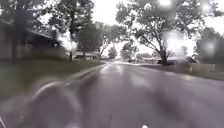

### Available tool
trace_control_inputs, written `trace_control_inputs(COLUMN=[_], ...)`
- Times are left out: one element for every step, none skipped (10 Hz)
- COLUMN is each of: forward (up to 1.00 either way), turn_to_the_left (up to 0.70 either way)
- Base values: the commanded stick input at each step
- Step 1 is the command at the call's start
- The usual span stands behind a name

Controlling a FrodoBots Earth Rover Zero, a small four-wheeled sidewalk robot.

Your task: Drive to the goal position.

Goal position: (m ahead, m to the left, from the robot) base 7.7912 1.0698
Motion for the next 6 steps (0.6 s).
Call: trace_control_inputs(forward=[0.5, 0.5, 0.5, 0.5, 0.5, 0.5], turn_to_the_left=[0.0, 0.0, 0.0, 0.0, 0.0, 0.0])
